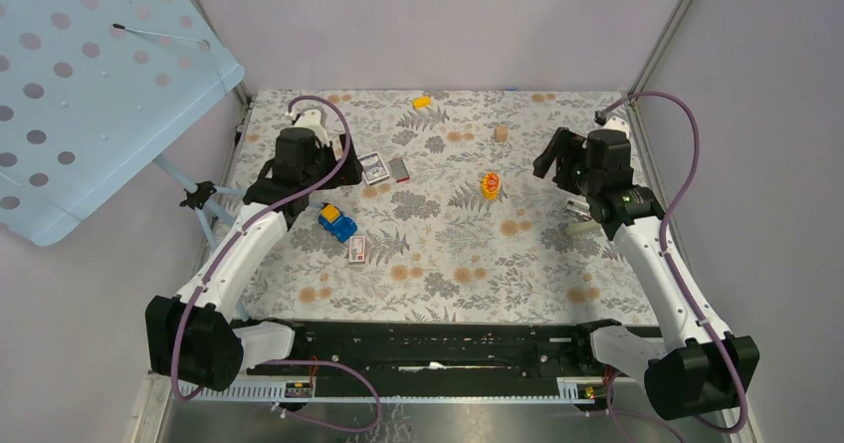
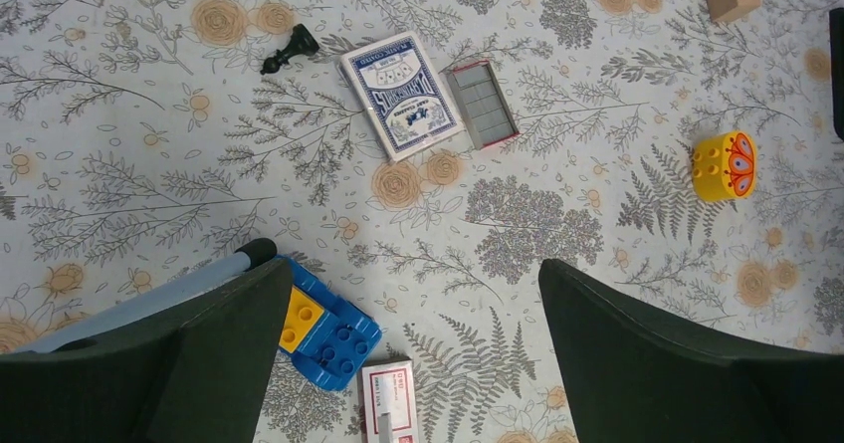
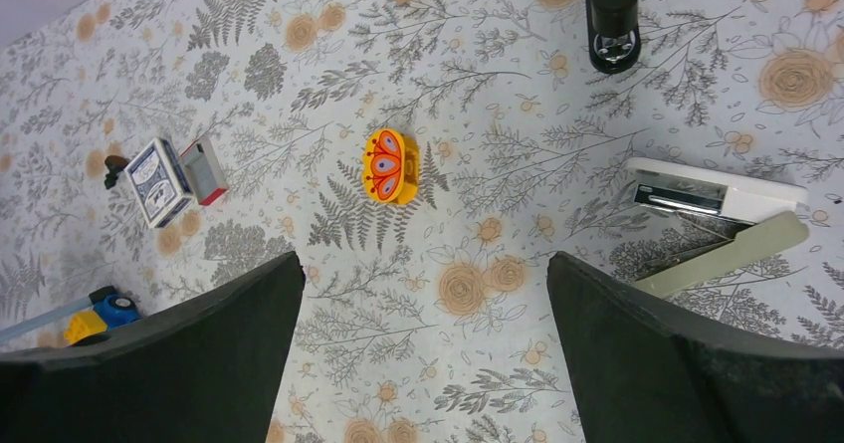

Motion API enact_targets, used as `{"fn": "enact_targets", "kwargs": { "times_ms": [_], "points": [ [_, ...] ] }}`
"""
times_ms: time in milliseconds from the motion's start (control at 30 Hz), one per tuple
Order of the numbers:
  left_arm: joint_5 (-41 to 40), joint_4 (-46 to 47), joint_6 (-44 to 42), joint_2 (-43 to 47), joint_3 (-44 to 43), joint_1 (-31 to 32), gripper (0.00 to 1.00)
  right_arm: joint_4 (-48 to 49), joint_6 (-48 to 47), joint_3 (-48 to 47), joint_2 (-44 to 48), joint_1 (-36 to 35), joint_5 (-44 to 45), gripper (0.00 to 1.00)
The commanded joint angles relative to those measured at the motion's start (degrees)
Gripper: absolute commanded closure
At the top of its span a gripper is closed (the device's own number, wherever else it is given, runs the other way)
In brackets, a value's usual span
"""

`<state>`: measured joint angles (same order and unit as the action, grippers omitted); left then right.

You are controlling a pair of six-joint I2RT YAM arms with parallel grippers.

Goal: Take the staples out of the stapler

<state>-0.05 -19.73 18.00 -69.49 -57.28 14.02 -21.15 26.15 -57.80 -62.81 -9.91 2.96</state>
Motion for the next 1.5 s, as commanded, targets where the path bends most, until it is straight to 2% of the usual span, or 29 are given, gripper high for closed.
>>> {"fn": "enact_targets", "kwargs": {
  "times_ms": [0, 233, 433, 600, 733, 833, 900, 1000, 1133, 1467],
  "points": [
    [-2.3, 2.1, 0.1, 1.9, -2.8, 0.1, 0.01, 0.7, 0.4, -0.7, 0.5, 0.0, 5.0, 0.0],
    [-5.7, 0.3, 3.0, 1.0, -5.2, -1.7, 0.01, -1.0, 1.0, -0.7, 0.1, 0.0, 9.4, 0.0],
    [1.6, 4.0, 6.6, 2.7, -2.4, -8.9, 0.01, -4.3, -0.9, -3.9, -2.7, 0.1, 11.9, 0.0],
    [0.3, 4.4, 5.9, 4.5, -0.3, -10.1, 0.01, -9.8, -3.1, -10.9, -9.2, 1.2, 15.0, 0.0],
    [-3.5, 3.2, 6.7, 5.1, -0.4, -10.8, 0.01, -9.1, -5.0, -13.9, -13.1, 2.7, 11.7, 0.0],
    [-5.3, 2.4, 7.0, 5.8, -0.3, -11.2, 0.01, -9.7, -4.5, -16.2, -16.6, 3.4, 13.0, 0.0],
    [-6.2, 1.8, 8.0, 5.5, 0.0, -11.2, 0.01, -10.7, -4.6, -19.2, -20.1, 4.1, 14.1, 0.0],
    [-2.9, 1.2, 8.4, 4.0, -0.4, -11.2, 0.01, -11.5, -6.3, -24.0, -27.5, 4.8, 12.8, 0.0],
    [2.9, 2.4, 9.9, 2.6, -0.2, -11.2, 0.01, -14.5, -10.1, -34.2, -38.6, 6.5, 7.7, 0.1],
    [2.8, 2.9, 11.4, 2.2, 0.1, -11.2, 0.01, -23.4, -17.0, -55.7, -61.4, 9.6, 5.3, 0.17]
  ]
}}
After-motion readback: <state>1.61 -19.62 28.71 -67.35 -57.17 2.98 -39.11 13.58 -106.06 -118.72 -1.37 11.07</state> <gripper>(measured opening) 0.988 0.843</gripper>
